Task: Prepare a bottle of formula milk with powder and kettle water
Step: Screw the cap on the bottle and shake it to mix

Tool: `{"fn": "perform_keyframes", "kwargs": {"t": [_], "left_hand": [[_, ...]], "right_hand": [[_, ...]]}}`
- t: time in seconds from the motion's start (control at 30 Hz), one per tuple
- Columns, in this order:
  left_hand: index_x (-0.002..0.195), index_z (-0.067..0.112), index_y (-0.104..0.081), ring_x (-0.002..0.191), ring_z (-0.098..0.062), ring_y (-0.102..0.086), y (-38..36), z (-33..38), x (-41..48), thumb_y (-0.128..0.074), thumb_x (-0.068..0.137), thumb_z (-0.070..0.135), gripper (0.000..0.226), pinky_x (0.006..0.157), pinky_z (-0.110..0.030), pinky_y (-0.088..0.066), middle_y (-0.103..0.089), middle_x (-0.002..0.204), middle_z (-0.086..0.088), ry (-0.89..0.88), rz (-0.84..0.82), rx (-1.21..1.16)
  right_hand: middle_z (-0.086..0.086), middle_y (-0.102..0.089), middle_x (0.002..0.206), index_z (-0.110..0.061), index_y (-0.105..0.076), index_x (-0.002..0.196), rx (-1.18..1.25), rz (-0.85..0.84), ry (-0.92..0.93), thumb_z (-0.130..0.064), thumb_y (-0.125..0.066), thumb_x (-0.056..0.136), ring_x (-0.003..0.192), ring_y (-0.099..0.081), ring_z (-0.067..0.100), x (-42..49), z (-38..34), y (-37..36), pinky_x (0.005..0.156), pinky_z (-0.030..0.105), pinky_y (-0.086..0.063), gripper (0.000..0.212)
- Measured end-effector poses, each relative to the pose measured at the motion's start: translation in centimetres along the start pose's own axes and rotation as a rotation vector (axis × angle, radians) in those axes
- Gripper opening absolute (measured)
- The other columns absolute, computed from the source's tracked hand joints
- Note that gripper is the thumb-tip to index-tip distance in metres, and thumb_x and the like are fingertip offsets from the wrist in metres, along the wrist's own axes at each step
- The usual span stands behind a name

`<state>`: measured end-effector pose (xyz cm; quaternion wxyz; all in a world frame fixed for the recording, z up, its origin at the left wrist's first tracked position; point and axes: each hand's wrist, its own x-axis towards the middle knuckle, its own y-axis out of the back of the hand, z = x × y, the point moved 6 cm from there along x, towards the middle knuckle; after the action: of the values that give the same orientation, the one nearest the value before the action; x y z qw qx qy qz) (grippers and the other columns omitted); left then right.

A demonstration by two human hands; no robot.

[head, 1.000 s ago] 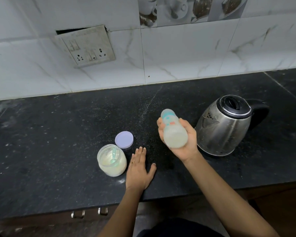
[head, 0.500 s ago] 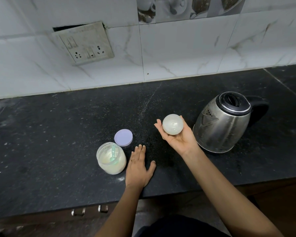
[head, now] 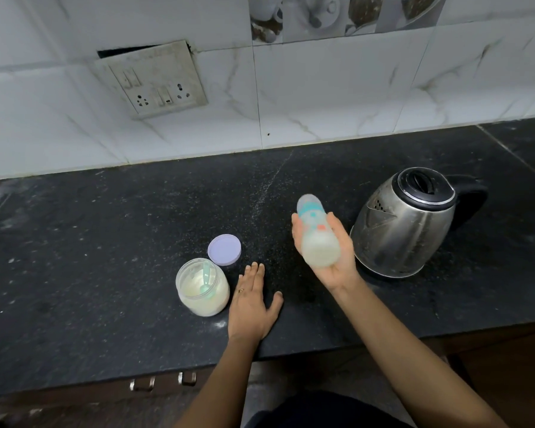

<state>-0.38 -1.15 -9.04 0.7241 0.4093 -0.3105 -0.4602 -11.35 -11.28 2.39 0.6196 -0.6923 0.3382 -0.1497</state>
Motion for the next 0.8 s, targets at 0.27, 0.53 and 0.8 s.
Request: {"fn": "perform_keyframes", "kwargs": {"t": [0.27, 0.53, 0.8], "left_hand": [[0.152, 0.016, -0.022, 0.148, -0.012, -0.009, 0.1, 0.1, 0.0, -0.044, 0.092, 0.048, 0.071, 0.118, -0.023, 0.004, -0.019, 0.159, -0.001, -0.001, 0.004, -0.009], [0.152, 0.016, -0.021, 0.148, -0.012, -0.008, 0.1, 0.1, 0.0, -0.045, 0.093, 0.047, 0.071, 0.117, -0.021, 0.006, -0.018, 0.160, -0.001, 0.000, 0.005, -0.013], [0.152, 0.017, -0.021, 0.148, -0.012, -0.008, 0.1, 0.2, 0.0, -0.045, 0.093, 0.047, 0.071, 0.117, -0.022, 0.006, -0.018, 0.160, -0.001, 0.001, 0.004, -0.018]], "right_hand": [[0.020, -0.059, 0.110, 0.001, -0.043, 0.126, -0.036, -0.077, 0.008, -0.012, -0.084, 0.065, 0.090, -0.064, 0.028, 0.2, -0.1, 0.4, 0.079, 0.043, -0.056, 0.074], [0.020, -0.054, 0.111, -0.004, -0.039, 0.133, 0.122, -0.013, -0.022, -0.003, -0.080, 0.065, 0.090, -0.062, 0.030, 0.6, -0.1, 1.4, 0.075, 0.041, -0.057, 0.080], [0.012, -0.056, 0.103, -0.005, -0.043, 0.124, 0.038, -0.018, -0.093, -0.022, -0.075, 0.070, 0.075, -0.061, 0.021, 0.7, 0.1, 1.5, 0.063, 0.033, -0.056, 0.065]]}}
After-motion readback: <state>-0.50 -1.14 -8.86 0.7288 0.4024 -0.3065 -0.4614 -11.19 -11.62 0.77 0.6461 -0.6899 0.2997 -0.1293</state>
